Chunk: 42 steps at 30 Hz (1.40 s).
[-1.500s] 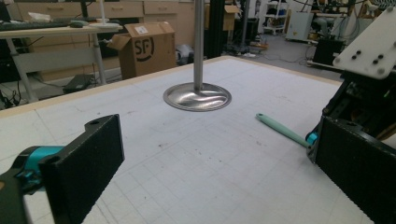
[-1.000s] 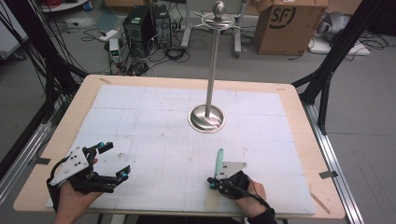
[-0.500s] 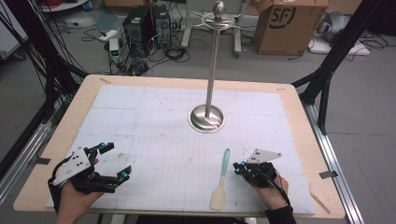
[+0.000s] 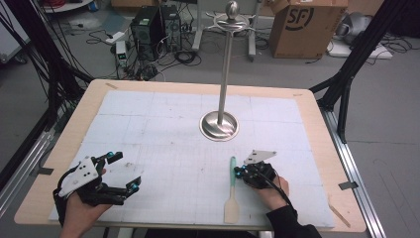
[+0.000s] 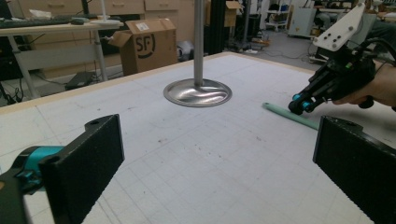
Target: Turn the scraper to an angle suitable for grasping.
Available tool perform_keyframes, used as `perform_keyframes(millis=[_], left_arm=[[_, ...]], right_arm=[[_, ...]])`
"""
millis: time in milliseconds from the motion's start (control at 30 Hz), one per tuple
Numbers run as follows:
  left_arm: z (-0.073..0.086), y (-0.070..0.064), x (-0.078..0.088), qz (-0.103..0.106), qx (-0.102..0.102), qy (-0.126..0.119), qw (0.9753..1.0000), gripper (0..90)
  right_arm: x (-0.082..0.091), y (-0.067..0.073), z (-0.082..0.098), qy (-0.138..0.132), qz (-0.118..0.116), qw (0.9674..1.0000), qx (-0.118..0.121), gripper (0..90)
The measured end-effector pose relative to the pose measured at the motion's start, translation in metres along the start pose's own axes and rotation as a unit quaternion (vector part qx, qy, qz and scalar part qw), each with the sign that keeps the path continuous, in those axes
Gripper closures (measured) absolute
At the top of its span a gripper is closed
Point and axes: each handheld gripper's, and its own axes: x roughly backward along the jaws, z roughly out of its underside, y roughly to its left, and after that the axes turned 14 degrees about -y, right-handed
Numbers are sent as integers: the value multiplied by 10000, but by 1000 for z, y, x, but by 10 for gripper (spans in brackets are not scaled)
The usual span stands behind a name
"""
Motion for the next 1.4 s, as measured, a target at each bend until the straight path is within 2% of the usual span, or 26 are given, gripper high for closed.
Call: perform_keyframes(millis=[267, 433, 533, 600, 733, 867, 1000, 1100, 1267, 1400], left_arm=[[0, 2, 1, -17, 14, -13, 10000, 25], [-1, 3, 3, -23, 17, -42, 10000, 25], [-2, 3, 4, -42, 32, -77, 10000, 25], [-2, 5, 5, -43, 32, -69, 10000, 25], [-1, 5, 5, -68, 43, -62, 9999, 25], [-3, 4, 6, -49, 17, -83, 10000, 25], [-3, 3, 5, -48, 30, -85, 9999, 25], [-2, 4, 4, -39, 27, -63, 10000, 25], [-3, 4, 6, -53, 37, -96, 9999, 25], [-3, 4, 7, -53, 32, -100, 9999, 25]], right_arm=[[-34, 24, -21, 57, -366, 9989, 275, 900], [-43, 38, -29, 87, -521, 9975, 472, 900], [-35, 41, -29, -90, -585, 9972, 455, 900], [-27, 49, -27, -189, -738, 9961, 444, 900], [-14, 72, -20, -214, -1049, 9929, 515, 900], [-8, 88, -14, -120, -1162, 9916, 562, 900], [-7, 95, -8, 193, -1062, 9918, 683, 900], [-4, 93, -6, 174, -1033, 9929, 567, 900], [2, 89, -4, 279, -786, 9942, 682, 900], [10, 79, 0, 275, -582, 9956, 687, 900]])
